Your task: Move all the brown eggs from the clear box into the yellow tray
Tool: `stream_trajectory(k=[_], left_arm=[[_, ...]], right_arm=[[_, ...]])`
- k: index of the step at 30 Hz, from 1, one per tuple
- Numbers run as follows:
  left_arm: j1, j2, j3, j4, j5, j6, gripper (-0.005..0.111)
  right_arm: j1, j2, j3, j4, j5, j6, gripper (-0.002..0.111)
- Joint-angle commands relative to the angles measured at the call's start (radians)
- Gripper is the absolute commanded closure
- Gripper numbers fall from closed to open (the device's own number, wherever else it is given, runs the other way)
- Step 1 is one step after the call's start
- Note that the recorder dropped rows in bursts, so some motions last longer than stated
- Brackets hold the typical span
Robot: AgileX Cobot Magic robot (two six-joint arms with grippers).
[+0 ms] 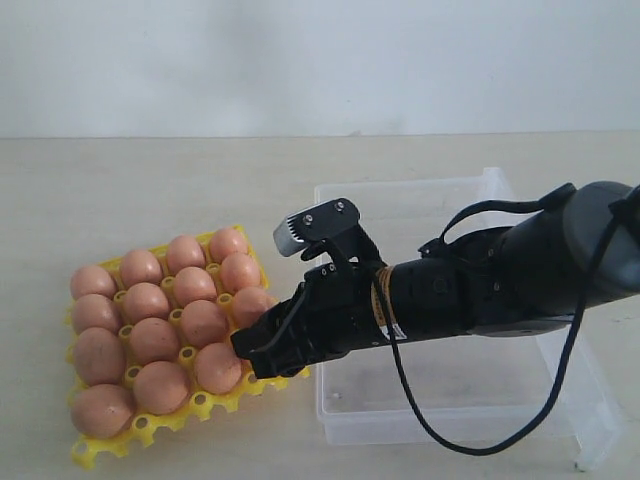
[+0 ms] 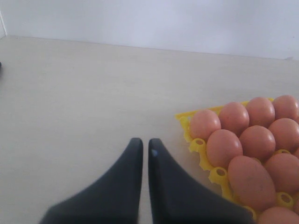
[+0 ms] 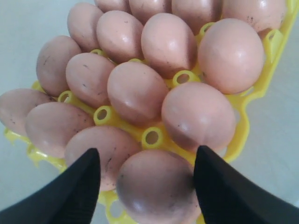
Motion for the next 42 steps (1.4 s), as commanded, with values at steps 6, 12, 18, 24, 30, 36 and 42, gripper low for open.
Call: stream_trajectory(k=[6,12,18,24,30,36,42], left_arm=[[0.003,-0.003,0.003,-0.002,-0.004,0.001,0.103],[0.003,-0.003,0.003,-0.002,-0.004,0.001,0.103],[0.003,-0.003,0.003,-0.002,-0.004,0.001,0.103],[0.003,-0.003,0.003,-0.002,-0.004,0.001,0.103],[0.003,-0.003,0.003,-0.002,-0.004,0.001,0.103],[0.003,-0.003,0.003,-0.002,-0.004,0.001,0.103],[0.003,-0.003,0.003,-0.002,-0.004,0.001,0.103]], right_arm=[[0.001,-0.005,0.003,-0.017,0.027,0.012,0.055],[0.001,-0.092,0.003,-0.013,0.011,0.02,0.055],[0.001,-0.263,0.003,-0.013,0.168,-0.085,0.074],[0.001,-0.449,-0.029,-0.012,0.65,-0.421,0.107],[-0.001,-0.478,-0.095,-0.162,1.211,-0.692,0.107],[-0.077,-0.48,-0.104,-0.494,1.537,-0.282,0.107],[-0.282,-0.555,-0.104,-0.532,1.379,0.252,0.107]])
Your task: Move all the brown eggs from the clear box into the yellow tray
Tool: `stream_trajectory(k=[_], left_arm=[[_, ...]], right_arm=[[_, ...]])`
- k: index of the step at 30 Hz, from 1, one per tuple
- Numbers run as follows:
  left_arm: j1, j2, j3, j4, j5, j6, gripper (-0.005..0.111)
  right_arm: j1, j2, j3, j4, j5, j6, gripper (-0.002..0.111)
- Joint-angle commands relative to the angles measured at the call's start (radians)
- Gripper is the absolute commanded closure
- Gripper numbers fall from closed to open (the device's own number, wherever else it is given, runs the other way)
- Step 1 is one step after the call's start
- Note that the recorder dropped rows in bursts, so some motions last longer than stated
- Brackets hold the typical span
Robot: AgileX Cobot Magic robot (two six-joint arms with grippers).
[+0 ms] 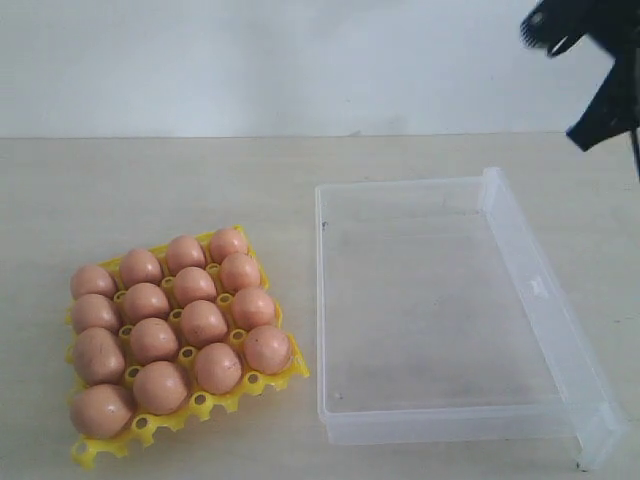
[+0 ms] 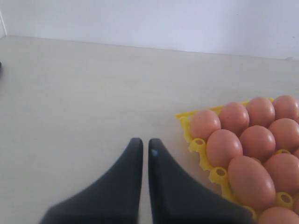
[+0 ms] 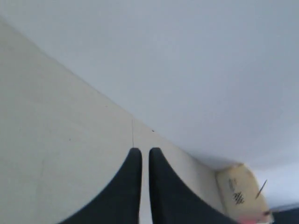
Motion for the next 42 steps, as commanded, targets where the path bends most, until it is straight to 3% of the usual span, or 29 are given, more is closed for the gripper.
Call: stream_trajectory(k=[1,6,9,11,14,20,23,33,42], left_arm=[[0.003,-0.003,0.003,-0.002,-0.004,0.001,0.103],[0.003,-0.003,0.003,-0.002,-0.004,0.001,0.103],[0.003,-0.003,0.003,-0.002,-0.004,0.001,0.103],[0.003,-0.003,0.003,-0.002,-0.004,0.001,0.103],[0.003,-0.003,0.003,-0.002,-0.004,0.001,0.103],[0.003,-0.003,0.003,-0.002,-0.004,0.001,0.103],[0.003,-0.003,0.003,-0.002,-0.004,0.001,0.103],[0.003,-0.003,0.003,-0.002,-0.004,0.001,0.103],[0.003,-0.003,0.003,-0.002,-0.004,0.001,0.103]], right_arm=[[-0.174,-0.096,-0.003,0.05,-0.246,0.391,0.107],[-0.435,-0.235,0.049,0.097,-0.9,0.673,0.107],[-0.535,-0.305,0.1,0.046,-1.274,0.633,0.107],[-0.559,-0.359,0.14,0.029,-1.352,0.611,0.107],[-0.561,-0.467,0.24,0.066,-1.308,0.623,0.107],[-0.561,-0.755,0.456,0.183,-1.006,0.608,0.107],[-0.494,-0.848,0.533,0.191,-0.924,0.598,0.107],[-0.216,-0.909,0.637,0.199,-1.125,0.597,0.107],[-0.189,-0.909,0.637,0.201,-1.16,0.6,0.107]])
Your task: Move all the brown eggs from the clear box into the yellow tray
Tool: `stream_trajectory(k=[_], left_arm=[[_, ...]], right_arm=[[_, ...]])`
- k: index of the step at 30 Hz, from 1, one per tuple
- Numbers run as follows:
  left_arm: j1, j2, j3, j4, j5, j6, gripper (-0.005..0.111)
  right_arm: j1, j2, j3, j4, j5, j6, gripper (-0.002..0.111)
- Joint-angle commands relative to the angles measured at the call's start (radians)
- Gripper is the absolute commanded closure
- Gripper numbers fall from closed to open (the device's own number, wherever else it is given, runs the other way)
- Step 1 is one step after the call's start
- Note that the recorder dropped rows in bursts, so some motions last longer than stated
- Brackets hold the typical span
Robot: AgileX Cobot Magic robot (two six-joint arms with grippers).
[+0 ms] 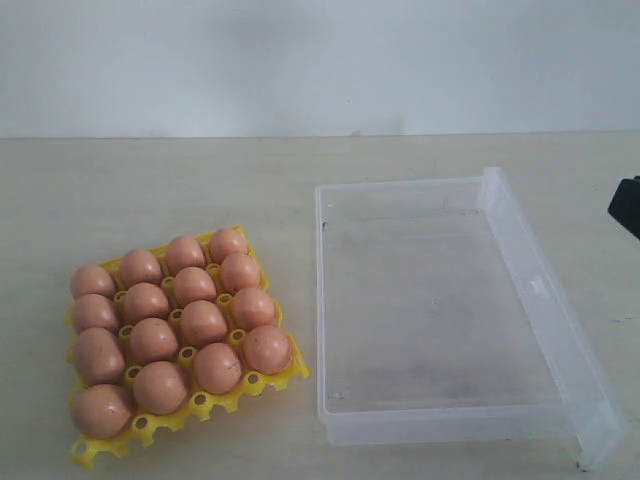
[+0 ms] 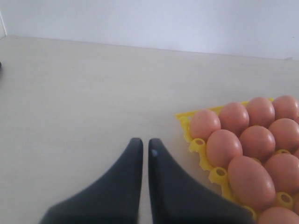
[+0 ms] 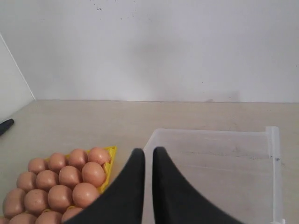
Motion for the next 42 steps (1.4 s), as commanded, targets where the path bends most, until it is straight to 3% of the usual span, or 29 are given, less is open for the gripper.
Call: stream_trajectory(k=[1,8,10,11,14,17,22,27,31,34,42], left_arm=[[0.003,-0.003,0.003,-0.002,-0.004,0.001,0.103],[0.003,-0.003,0.003,-0.002,-0.004,0.001,0.103],[0.003,-0.003,0.003,-0.002,-0.004,0.001,0.103],[0.003,-0.003,0.003,-0.002,-0.004,0.001,0.103],[0.003,-0.003,0.003,-0.002,-0.004,0.001,0.103],[0.003,-0.003,0.003,-0.002,-0.004,0.001,0.103],[0.003,-0.003,0.003,-0.002,-0.004,0.001,0.103],[0.003,-0.003,0.003,-0.002,-0.004,0.001,0.103],[0.003,-0.003,0.003,-0.002,-0.004,0.001,0.103],[0.003,-0.003,0.003,-0.002,-0.004,0.001,0.103],[0.003,-0.003,0.003,-0.002,-0.004,0.001,0.103]], right_arm=[[0.003,-0.004,0.006,-0.002,-0.007,-0.005,0.107],[0.07,-0.029,0.006,0.093,0.216,-0.005,0.107],[0.07,-0.056,0.006,0.221,0.238,-0.073,0.107],[0.07,-0.071,0.006,0.318,0.253,-0.163,0.107],[0.07,-0.141,0.006,0.798,0.328,-0.698,0.107],[0.07,-0.205,0.006,1.025,0.402,-1.042,0.107],[0.044,-0.303,0.078,1.016,0.417,-1.109,0.107],[-0.081,-0.475,0.274,1.043,0.336,-1.139,0.107],[-0.175,-0.503,0.274,1.122,0.537,-1.301,0.107],[-0.223,-0.503,0.274,1.235,0.551,-1.522,0.107],[-0.235,-0.503,0.274,1.259,0.566,-1.498,0.107]])
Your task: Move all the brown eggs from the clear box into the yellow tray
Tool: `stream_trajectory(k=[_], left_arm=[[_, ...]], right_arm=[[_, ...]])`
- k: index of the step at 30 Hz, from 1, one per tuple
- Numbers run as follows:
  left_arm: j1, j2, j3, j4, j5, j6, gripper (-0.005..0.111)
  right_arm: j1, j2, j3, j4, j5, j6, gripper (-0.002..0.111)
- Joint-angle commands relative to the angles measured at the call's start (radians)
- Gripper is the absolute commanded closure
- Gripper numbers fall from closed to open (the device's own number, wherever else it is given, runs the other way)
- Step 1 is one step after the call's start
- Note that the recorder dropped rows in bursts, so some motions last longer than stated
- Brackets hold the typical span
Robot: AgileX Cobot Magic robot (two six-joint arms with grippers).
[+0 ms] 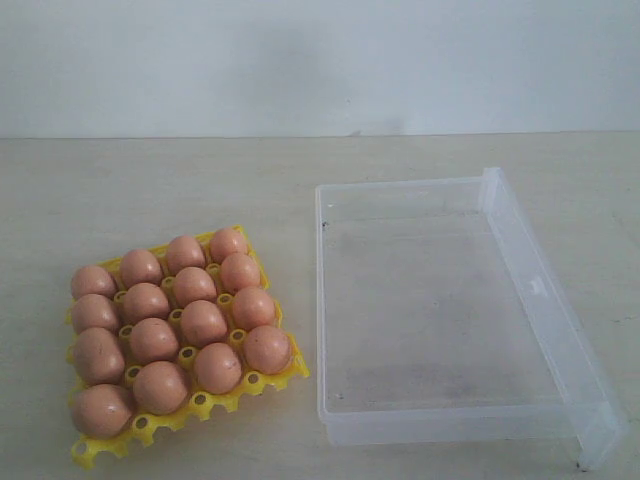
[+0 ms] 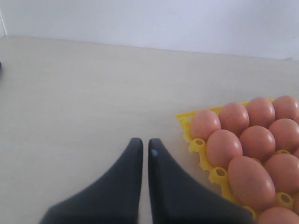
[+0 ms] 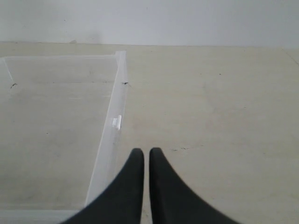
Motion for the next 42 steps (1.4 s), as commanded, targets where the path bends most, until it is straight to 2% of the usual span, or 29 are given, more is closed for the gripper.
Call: stream_trajectory(k=[1,42], left_arm=[[0.003,-0.003,0.003,-0.002,-0.004,0.001,0.103],[0.003,-0.003,0.003,-0.002,-0.009,0.001,0.103]], right_arm=[[-0.012,-0.005,-0.001,-0.006,0.012,-0.014,0.107],[-0.012,-0.005,-0.001,-0.026,0.009,-0.01,0.107]])
